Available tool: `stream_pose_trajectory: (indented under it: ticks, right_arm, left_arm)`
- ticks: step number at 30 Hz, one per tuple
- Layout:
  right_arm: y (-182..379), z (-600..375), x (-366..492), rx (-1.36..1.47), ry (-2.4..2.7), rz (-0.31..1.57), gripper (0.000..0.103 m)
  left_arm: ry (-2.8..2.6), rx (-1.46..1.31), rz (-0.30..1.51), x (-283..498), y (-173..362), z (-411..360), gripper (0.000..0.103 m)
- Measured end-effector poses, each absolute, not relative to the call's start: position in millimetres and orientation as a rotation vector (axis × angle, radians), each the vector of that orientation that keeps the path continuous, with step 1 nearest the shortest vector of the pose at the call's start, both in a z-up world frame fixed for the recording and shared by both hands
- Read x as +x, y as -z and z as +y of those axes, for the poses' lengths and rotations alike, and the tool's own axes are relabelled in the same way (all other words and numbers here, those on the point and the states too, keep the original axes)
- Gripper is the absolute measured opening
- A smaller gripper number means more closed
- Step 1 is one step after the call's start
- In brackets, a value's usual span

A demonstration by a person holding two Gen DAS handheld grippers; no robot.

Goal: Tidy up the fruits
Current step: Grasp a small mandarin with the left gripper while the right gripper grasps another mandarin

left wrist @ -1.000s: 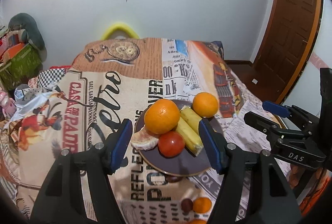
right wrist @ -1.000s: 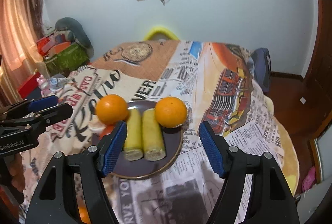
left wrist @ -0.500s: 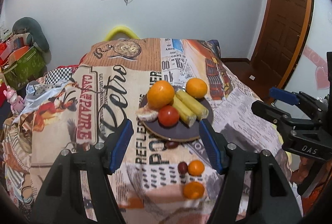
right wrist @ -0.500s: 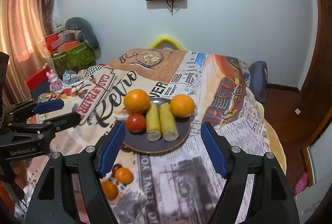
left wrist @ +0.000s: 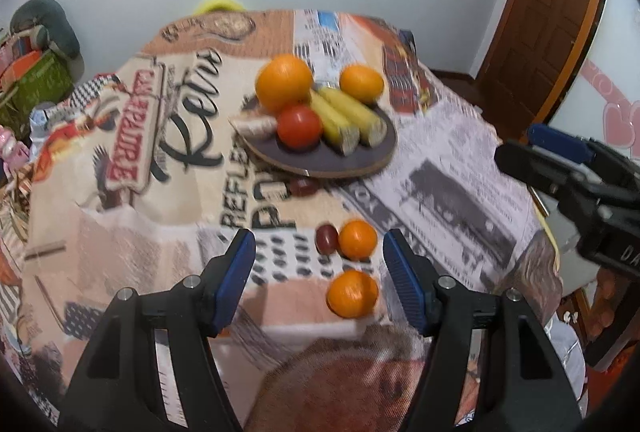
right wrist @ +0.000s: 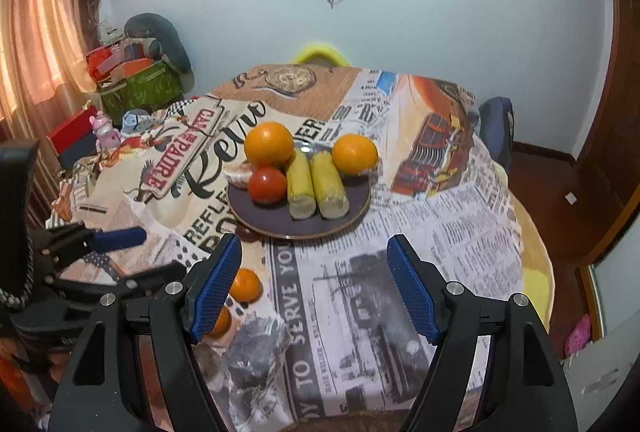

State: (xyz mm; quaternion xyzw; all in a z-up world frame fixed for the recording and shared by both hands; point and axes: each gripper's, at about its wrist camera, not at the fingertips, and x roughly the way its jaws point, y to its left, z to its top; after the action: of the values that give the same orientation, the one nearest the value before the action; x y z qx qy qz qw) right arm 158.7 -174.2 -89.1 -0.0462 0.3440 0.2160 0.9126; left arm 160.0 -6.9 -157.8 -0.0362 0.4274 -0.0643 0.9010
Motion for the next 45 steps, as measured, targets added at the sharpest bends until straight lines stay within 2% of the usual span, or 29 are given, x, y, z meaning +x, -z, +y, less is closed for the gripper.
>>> stream_pose_trajectory:
  ticks: [2,6,12,16,33,35,42,45]
  right_arm:
    - [93.4,-177.4,157.8,-0.087,-0.441,0.722,0.072]
    - [101.5,-181.3,158.4,-0.075,-0.437,0.746,0.072]
    - [111.5,-180.3,159.7,-0.077,-0.441,0.772,0.072]
    - [118.8,-175.1,161.3,-0.073,-0.455,0.792,0.072]
    - [155.0,-139.5,172.5,-0.104,-0.55,0.89,0.072]
    - [159.2,-133.4,173.0,-0.109,-0.567,0.898,0.07]
    - [179.5,-114.4,180.8,-0.118,-0.636,0.974,0.047]
    - [185.9,-112.7,183.7,-0.102,-0.657,0.992,0.044]
  left_arm:
    - [0.142,-0.075,0.906,159.2,167.6,-11.8,0.066]
    - [0.169,-0.07,0.948,159.9,183.1,-20.4,0.054]
    - [0.198,-0.073,0.988,162.3,200.4,-28.1,0.05]
    - [0.217,-0.073,1.024,166.0,210.0,-30.3,0.038]
    - [0.112,-0.121,0.983,170.5,193.0,25.4,0.037]
    - [0.087,-0.119,0.97,171.7,190.2,33.6,0.037]
    - [0.045,-0.091,0.927,174.8,179.3,48.4,0.037]
    - [0.033,-0.068,0.902,176.7,174.9,48.9,0.037]
